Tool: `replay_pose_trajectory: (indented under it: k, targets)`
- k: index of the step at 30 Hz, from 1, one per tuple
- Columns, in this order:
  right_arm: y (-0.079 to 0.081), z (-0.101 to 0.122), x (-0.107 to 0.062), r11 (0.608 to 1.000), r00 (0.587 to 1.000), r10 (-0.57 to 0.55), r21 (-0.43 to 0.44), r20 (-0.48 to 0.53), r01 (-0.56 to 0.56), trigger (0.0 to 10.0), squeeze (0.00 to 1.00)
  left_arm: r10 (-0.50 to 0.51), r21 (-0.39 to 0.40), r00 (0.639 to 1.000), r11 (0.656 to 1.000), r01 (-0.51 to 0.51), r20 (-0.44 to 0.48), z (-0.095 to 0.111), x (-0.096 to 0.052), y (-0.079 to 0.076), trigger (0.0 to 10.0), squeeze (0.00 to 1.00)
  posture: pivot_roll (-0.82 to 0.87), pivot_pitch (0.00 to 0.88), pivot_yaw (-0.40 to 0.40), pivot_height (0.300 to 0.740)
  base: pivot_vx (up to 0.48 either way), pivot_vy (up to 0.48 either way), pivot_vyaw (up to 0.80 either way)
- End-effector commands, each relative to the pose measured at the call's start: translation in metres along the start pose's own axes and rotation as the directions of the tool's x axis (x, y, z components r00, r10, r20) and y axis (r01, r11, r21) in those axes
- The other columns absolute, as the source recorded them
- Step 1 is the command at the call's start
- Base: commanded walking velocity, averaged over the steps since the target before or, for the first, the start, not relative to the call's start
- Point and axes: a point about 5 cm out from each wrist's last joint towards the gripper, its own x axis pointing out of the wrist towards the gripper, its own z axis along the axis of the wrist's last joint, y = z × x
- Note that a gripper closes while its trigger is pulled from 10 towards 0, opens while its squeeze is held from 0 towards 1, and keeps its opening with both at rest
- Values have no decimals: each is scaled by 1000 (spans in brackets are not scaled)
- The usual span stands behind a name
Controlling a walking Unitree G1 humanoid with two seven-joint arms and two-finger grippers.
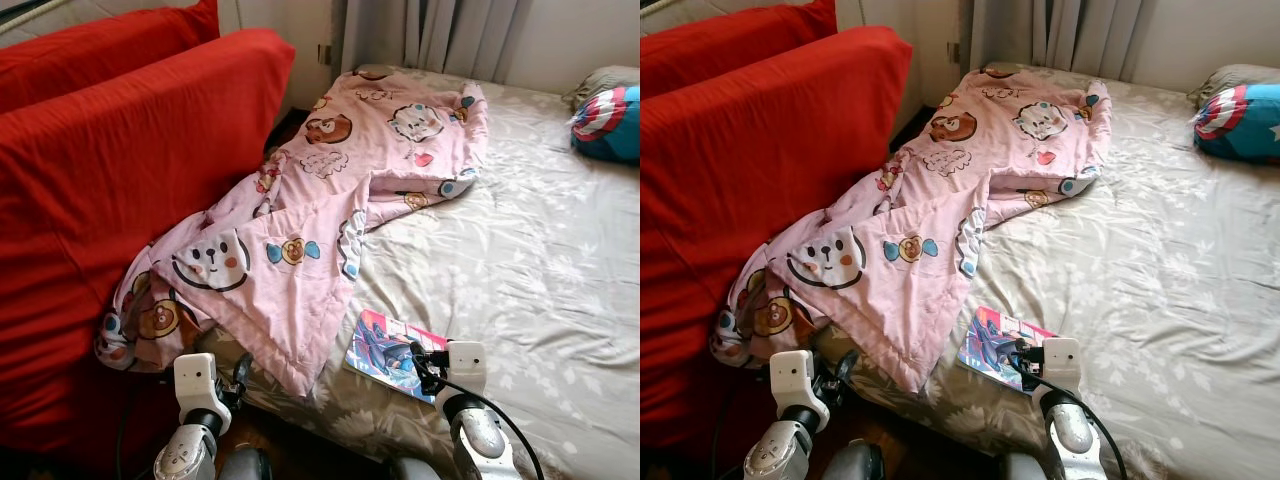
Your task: Clean up the room
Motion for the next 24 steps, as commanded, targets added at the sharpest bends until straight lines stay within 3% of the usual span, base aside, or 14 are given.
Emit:
replay_pose_trajectory:
  k: [1, 4, 19, 24]
  targets:
    - [-3, -5, -2, 1000, 1000, -15, 6, -28, 15, 10000, 0, 5, 6, 1000, 1000, -4, -15, -4, -3, 2, 10000, 0, -38, 147, 0, 650, 334, 0, 0]
    - [-3, -5, -2, 1000, 999, -19, 4, -27, 19, 10000, 0, 3, 4, 1000, 1000, -3, -11, -3, -3, 1, 10000, 0, -38, 147, -1, 650, 277, 0, 0]
    - [-5, -8, -4, 999, 998, -42, 6, -36, 42, 10000, 0, 5, 6, 1000, 1000, -5, -9, -3, -4, 2, 10000, 0, -34, 154, 1, 650, 0, 0, 0]
    - [-11, -10, -4, 994, 994, -88, 53, -58, 91, 10000, 0, -1, 12, 1000, 1000, 1, -6, -2, -7, 3, 10000, 0, -20, 181, 16, 650, 0, 0, 0]
